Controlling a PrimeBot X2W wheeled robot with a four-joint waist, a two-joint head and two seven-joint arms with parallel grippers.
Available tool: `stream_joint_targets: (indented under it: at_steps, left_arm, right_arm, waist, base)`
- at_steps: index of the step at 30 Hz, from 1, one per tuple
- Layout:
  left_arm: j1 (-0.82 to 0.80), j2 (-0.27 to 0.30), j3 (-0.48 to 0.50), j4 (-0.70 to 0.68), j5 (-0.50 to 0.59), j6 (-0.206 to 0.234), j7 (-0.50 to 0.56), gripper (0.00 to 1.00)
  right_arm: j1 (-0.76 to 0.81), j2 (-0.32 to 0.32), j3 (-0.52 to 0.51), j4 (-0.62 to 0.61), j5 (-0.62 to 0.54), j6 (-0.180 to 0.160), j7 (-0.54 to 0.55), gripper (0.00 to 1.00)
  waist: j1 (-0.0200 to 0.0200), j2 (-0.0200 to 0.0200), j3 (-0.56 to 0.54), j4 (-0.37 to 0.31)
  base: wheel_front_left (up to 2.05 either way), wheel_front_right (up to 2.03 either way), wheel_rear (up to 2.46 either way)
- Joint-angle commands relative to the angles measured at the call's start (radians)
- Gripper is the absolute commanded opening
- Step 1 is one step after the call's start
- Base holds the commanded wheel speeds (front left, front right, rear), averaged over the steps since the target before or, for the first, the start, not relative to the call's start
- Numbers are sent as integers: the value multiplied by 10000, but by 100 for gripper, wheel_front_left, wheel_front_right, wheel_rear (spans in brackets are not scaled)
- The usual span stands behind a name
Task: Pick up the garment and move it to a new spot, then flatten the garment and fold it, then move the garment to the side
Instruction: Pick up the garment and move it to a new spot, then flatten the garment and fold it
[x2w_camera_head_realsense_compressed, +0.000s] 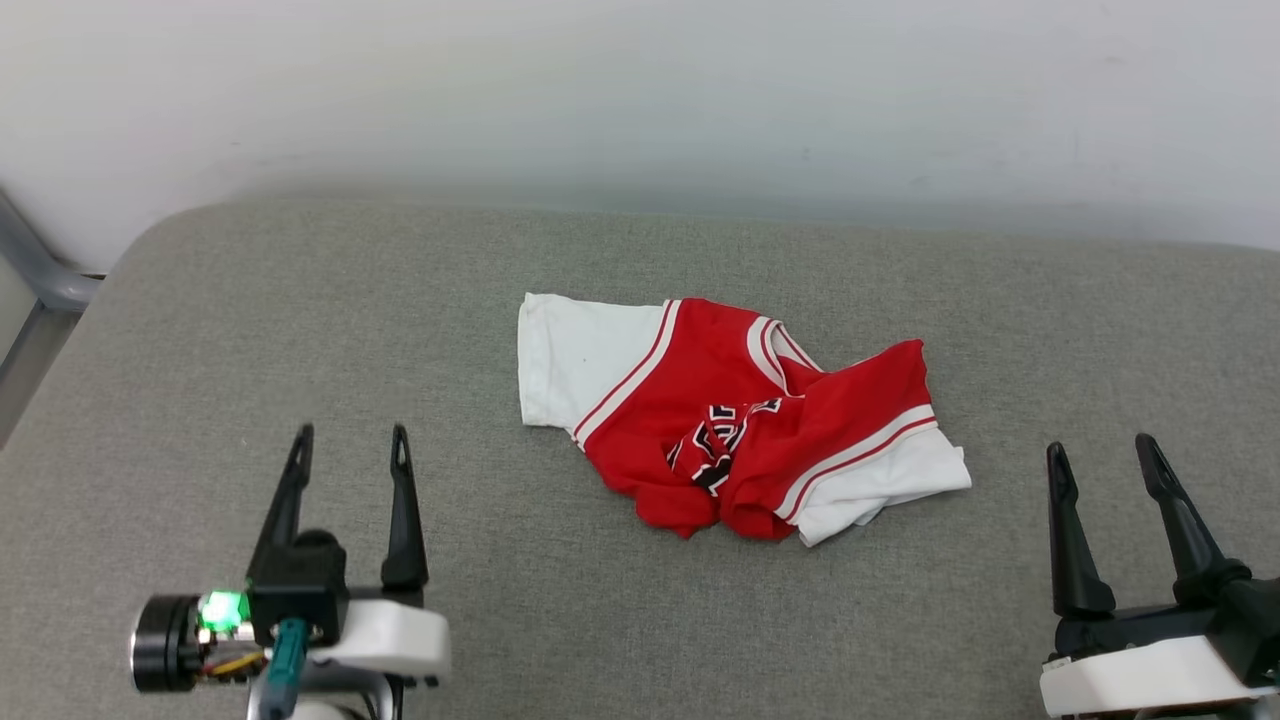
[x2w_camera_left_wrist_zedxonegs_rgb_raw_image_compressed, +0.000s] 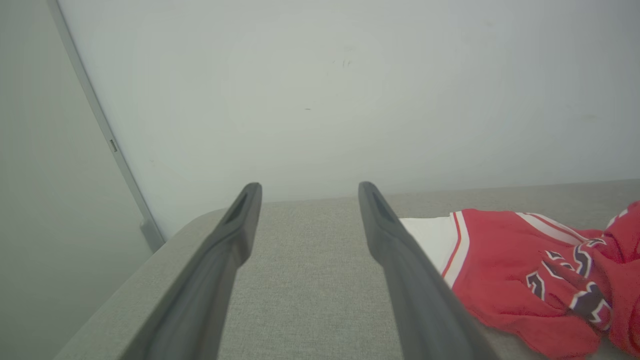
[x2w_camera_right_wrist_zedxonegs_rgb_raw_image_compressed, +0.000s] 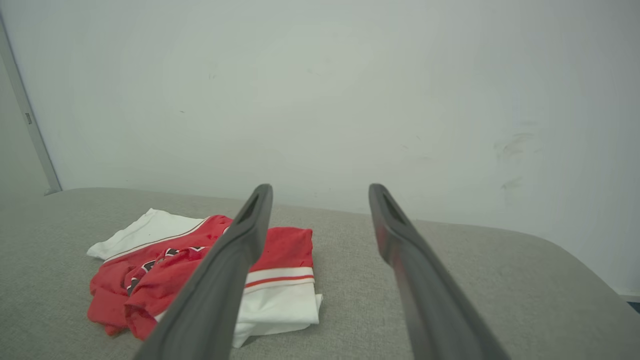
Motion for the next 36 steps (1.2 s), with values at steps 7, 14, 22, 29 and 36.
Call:
stream_joint_targets:
  at_steps: [7,14,22,29,36]
  left_arm:
    - [1348,-981,942,-16,1012,-980,-25,100]
    - [1773,-1649,1590,249,1712,-1877,-25,100]
    - [2001,-2151,2194,236,2172,-2485,-25,100]
    - [2129,-2484,2648,338,2491,-2951,-26,100]
    - [2185,-2744,2969,409,2738,-3255,-26,100]
  right_arm:
    - [377,23,-65,358,288,-7,-17,100]
    - [554,23,-72,534,480,-7,-17,100]
    - [666,23,-18,634,635,-7,-17,100]
    - [698,23,-39,661,749,-7,-17,100]
    - [697,23,-40,676,802,-7,-17,100]
  waist:
    - [1,0,-260,-30]
    - [1,0,-397,-134]
    - [1,0,-468,-217]
    - [1,0,-505,-220]
    - [1,0,-501,-182]
  base:
    - [0,0,0]
    - [0,0,0]
    - [0,0,0]
    - [0,0,0]
    - [0,0,0]
